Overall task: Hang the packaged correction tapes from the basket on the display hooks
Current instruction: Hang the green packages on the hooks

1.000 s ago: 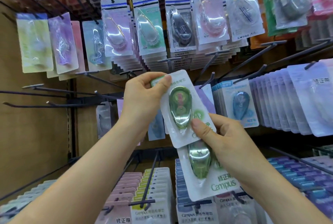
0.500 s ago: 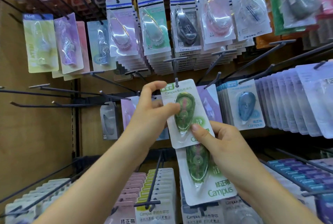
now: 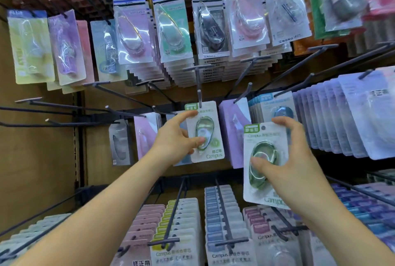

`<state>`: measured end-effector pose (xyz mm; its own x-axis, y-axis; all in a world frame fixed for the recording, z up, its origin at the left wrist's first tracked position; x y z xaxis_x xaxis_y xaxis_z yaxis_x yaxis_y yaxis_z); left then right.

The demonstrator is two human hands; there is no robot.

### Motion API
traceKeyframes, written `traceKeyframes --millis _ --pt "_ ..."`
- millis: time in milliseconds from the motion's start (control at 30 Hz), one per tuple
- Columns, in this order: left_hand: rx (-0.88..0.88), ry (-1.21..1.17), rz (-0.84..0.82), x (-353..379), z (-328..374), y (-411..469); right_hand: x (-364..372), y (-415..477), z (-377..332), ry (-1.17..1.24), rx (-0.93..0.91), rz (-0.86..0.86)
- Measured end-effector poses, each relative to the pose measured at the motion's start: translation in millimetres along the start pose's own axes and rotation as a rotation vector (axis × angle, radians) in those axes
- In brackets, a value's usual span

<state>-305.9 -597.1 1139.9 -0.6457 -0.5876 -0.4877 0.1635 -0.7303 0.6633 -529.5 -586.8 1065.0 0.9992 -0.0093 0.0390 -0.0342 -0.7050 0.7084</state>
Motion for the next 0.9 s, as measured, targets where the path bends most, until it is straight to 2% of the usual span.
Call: traceKeyframes --millis 67,233,333,433,500,567,600,667,733,800,900 --pt "0.025 0.074 0.019 5.0 -5.9 11.2 -2.4 1.2 3.3 0.104 0.013 -0.015" --pt "0.141 0.463 0.079 11.6 -10.3 25.6 -2.8 2.9 7.7 0.373 0.103 -0.091" --pt "0.134 0.537 0.089 14.4 -11.2 25.3 -0.7 2.5 10.1 0.424 0.116 -0.153" --pt "0.173 0.818 0.132 12.2 -4.3 13.6 0.7 2.9 8.6 0.443 0.095 -0.194" --pt "0.246 0.944 0.233 6.3 8.6 -2.6 1.5 3.0 7.8 0.446 0.082 -0.211" --pt "0.373 0.785 0.311 -0.8 21.0 -19.3 3.8 2.2 7.6 0.449 0.076 -0.243" --pt "0.416 0.606 0.296 -3.1 25.4 -25.8 5.0 1.6 7.1 0.45 0.071 -0.26" --pt "0.397 0.147 0.134 -1.9 36.9 -36.2 6.8 1.6 6.1 0.449 0.06 -0.282" --pt "0.303 -0.173 -0.059 3.5 52.3 -47.6 8.6 2.3 4.8 0.438 0.053 -0.306" --pt "0.283 -0.301 -0.152 8.6 62.2 -55.1 11.1 2.8 3.6 0.406 0.042 -0.338" --pt "0.326 -0.301 -0.088 10.0 64.7 -58.1 16.8 2.7 -0.1 0.322 0.03 -0.403"
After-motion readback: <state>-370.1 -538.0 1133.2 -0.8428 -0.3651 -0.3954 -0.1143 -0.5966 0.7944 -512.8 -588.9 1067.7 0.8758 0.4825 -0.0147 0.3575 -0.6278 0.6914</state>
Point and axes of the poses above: each hand's wrist, its own y-axis towards the middle knuckle, its own x-axis out of the palm, z = x × y, the point moved 4 cm from there along y, towards the middle knuckle, and after that the axes turned 5 degrees about y, right-handed, at the moved point
